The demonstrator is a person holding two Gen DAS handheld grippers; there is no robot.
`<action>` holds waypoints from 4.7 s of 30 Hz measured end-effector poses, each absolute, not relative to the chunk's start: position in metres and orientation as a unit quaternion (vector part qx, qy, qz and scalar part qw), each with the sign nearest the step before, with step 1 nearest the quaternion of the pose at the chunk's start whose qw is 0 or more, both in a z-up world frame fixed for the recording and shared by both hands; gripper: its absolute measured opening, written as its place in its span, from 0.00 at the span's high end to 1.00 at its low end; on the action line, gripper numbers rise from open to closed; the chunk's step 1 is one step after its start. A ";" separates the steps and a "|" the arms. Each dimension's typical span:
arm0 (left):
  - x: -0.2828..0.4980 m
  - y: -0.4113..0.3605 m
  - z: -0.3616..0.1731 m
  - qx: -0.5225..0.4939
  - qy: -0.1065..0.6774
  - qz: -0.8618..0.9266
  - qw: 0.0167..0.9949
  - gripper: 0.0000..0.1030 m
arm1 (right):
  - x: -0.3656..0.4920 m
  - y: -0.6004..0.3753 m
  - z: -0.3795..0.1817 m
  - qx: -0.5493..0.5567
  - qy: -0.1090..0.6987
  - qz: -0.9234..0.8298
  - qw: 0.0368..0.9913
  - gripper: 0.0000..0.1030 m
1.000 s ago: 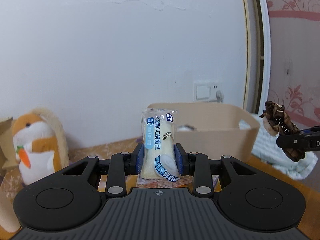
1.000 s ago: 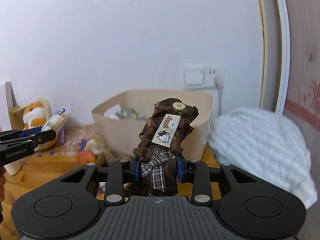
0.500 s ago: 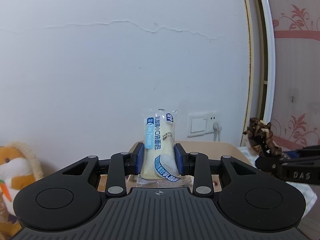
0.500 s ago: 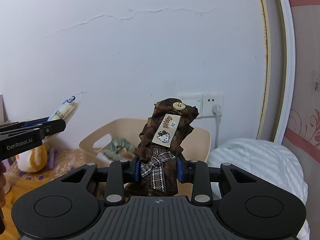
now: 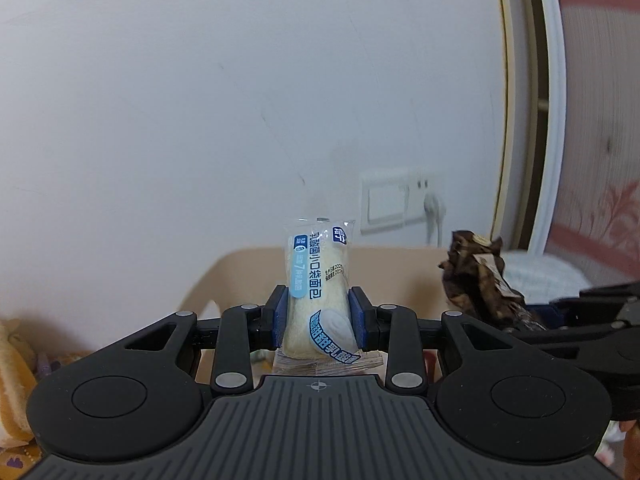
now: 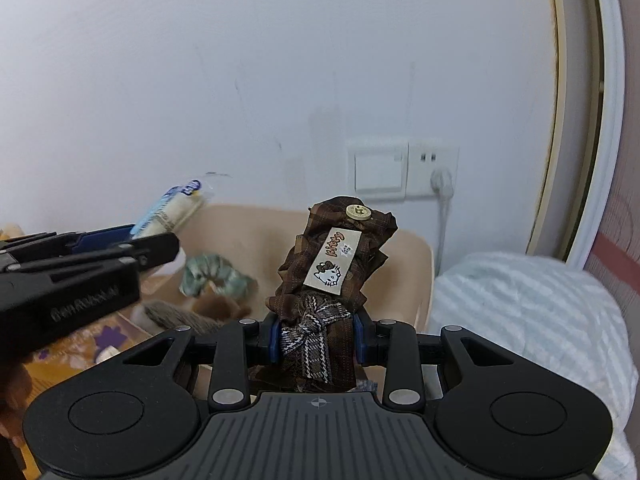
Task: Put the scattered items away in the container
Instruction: 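Lift the bread snack and pouch over the beige container and open both tools, then move both open tools back toward the orange bottle and candy stick box, then grasp the orange bottle with the left tool while the right tool grasps the Hello Kitty candy box, then carry the orange bottle and candy box into the beige container and open both tools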
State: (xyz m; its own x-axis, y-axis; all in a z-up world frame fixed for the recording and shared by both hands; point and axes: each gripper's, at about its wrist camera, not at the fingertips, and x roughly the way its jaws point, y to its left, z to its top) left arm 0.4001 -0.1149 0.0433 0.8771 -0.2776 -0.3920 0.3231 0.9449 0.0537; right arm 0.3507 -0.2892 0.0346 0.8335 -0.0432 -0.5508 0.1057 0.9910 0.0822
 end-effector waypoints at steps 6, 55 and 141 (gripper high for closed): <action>0.412 -0.130 0.032 0.087 0.214 -0.147 0.962 0.68 | 0.361 -0.291 0.021 0.057 0.296 -0.043 0.953 0.70; 0.300 0.044 -0.027 0.076 0.244 -0.120 0.959 0.18 | 0.276 -0.171 -0.037 0.040 0.316 -0.010 0.948 0.04; 0.324 0.041 -0.071 0.022 0.304 -0.207 0.930 0.62 | 0.253 -0.264 -0.065 0.073 0.364 -0.086 0.925 0.80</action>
